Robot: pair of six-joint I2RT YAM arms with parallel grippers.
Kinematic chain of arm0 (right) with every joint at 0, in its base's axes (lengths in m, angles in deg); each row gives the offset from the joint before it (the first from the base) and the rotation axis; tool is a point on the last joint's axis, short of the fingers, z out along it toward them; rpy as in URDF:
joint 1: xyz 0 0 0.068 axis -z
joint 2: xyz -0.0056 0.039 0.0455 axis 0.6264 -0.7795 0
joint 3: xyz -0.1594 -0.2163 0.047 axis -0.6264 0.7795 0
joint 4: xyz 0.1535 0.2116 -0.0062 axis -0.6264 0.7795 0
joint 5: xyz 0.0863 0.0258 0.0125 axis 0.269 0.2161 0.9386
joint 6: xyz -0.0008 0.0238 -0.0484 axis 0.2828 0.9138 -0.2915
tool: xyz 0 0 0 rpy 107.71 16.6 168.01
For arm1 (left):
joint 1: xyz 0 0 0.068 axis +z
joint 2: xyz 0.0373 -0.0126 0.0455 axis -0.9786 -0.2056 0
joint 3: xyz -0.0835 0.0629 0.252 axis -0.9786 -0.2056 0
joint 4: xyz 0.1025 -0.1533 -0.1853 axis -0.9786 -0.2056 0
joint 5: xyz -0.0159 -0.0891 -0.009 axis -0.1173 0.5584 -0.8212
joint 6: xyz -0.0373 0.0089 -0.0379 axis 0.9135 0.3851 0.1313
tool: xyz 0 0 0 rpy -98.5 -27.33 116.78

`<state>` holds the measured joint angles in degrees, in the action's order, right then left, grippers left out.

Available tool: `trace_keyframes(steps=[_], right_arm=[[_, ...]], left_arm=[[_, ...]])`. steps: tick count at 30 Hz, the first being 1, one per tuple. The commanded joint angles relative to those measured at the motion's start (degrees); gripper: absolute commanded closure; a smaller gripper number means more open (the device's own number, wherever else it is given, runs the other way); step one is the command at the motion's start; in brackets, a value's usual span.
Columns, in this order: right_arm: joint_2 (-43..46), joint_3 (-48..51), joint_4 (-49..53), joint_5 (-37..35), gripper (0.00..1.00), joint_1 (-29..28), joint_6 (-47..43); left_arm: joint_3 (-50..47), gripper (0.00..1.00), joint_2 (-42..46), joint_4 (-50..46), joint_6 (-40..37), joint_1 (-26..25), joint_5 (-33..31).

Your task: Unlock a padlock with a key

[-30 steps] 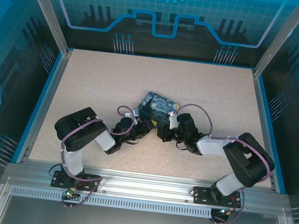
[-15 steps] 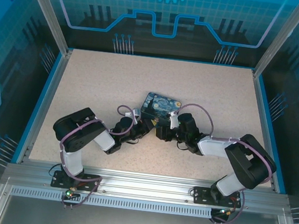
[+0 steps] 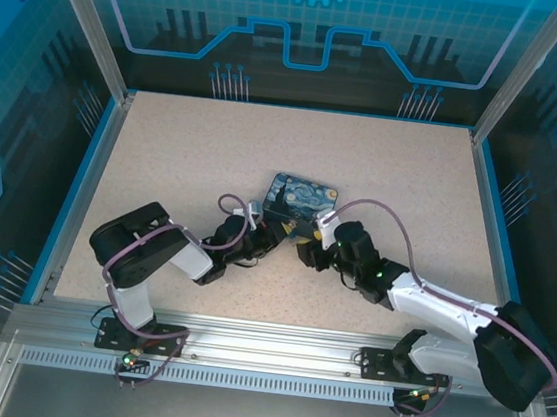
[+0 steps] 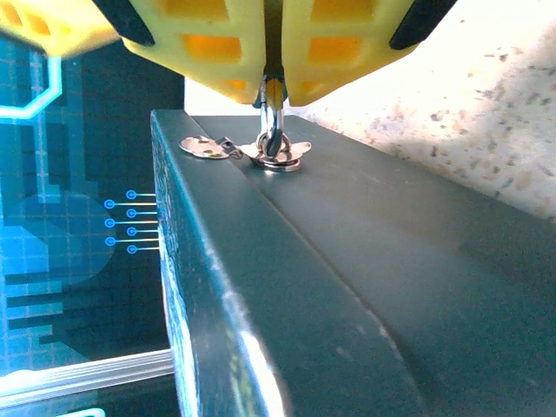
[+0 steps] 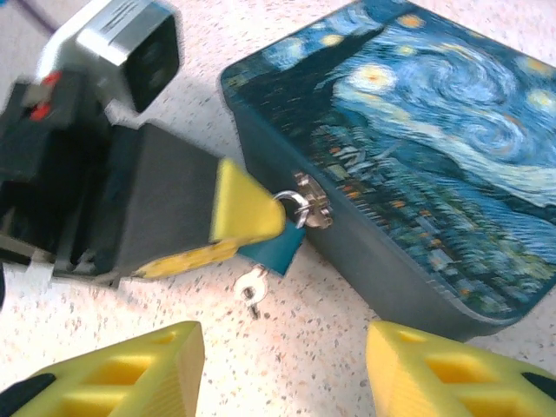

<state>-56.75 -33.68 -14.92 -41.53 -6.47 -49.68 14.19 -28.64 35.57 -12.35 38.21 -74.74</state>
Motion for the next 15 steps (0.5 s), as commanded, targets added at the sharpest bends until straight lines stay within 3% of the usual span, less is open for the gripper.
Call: trace_keyframes(steps=[1,10,15], right_arm=[[2.67,1.42,3.73,-15.88,0.48,-5.36,-10.96],[-0.74,-0.89,0.23,-29.72,0.45,-15.97,-25.89],[-4.61,-3.38,0.19,-33.65,0.42,-18.24,-36.88]], left_arm=[[1.88,1.0,3.8,-2.45,2.23,-0.25,1.94],[3.0,1.0,8.33,-9.77,4.07,0.19,3.45],[3.6,1.0,9.27,-11.17,5.39,0.99,4.9]])
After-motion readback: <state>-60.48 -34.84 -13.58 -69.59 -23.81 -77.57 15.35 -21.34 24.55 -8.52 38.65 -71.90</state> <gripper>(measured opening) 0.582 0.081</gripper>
